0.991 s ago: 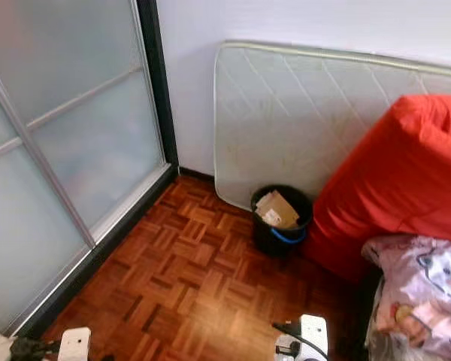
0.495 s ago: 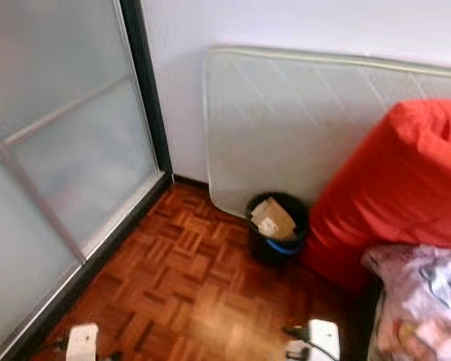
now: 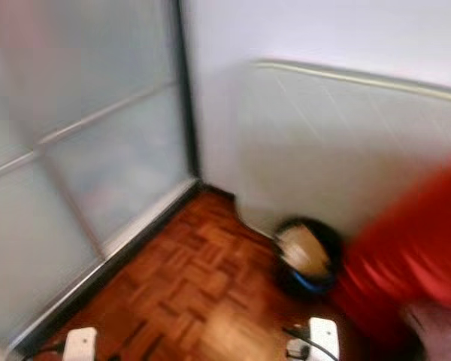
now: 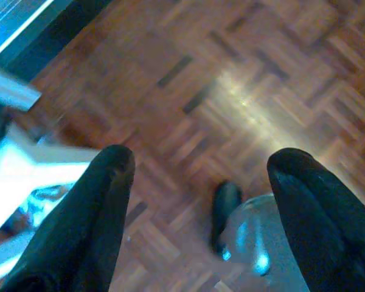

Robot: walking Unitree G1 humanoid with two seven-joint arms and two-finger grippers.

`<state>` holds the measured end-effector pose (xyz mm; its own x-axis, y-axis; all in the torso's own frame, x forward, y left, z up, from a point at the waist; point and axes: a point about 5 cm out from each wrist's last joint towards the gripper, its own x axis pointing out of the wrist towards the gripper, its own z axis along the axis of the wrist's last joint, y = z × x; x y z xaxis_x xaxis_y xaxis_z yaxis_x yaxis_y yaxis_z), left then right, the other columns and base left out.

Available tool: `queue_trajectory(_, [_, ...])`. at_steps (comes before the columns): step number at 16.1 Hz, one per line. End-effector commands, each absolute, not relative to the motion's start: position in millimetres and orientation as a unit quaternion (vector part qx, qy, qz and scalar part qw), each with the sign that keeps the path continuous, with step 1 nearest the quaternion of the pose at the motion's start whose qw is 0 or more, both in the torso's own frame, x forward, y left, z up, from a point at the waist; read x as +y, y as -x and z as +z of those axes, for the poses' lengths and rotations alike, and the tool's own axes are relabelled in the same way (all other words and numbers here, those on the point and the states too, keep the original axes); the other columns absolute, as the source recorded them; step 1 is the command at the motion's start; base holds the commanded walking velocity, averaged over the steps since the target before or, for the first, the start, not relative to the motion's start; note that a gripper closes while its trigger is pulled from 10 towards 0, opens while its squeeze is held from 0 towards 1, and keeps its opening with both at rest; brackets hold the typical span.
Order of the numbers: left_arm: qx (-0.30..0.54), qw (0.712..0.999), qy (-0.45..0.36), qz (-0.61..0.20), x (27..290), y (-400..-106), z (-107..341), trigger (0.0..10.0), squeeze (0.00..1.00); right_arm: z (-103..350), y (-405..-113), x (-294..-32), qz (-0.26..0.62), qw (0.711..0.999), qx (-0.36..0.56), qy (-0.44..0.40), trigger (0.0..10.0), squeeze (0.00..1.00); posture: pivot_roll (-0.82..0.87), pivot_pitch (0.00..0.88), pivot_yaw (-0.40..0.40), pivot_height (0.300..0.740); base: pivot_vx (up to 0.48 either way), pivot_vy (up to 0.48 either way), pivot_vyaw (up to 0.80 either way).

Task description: Clean up the room

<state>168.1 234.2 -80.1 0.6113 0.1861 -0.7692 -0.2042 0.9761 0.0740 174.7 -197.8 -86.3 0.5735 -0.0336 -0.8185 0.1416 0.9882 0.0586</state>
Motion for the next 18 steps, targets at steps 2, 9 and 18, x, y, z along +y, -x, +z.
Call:
queue_trajectory(2, [0.434,0.894,0.005,0.111,238.0,-165.1,-80.7,10.0,0.0,-84.0,-182.7,-188.0,-0.042,0.889,0.451,-0.07,10.0,0.0,0.09,0.0,-0.025,0.74,0.48,0.0,0.31])
queue_trajectory(9, [0.434,0.894,0.007,0.112,237.1,-165.3,-80.9,10.0,0.0,-83.6,-182.8,-190.4,-0.051,0.889,0.448,-0.078,10.0,0.0,0.1,0.0,-0.029,0.74,0.48,0.0,0.0])
queue_trajectory(18, [0.434,0.894,0.01,0.113,236.8,-165.2,-81.0,10.0,0.0,-83.9,-182.6,-190.5,-0.052,0.887,0.451,-0.077,10.0,0.0,0.1,0.0,-0.029,0.74,0.465,0.0,-0.5])
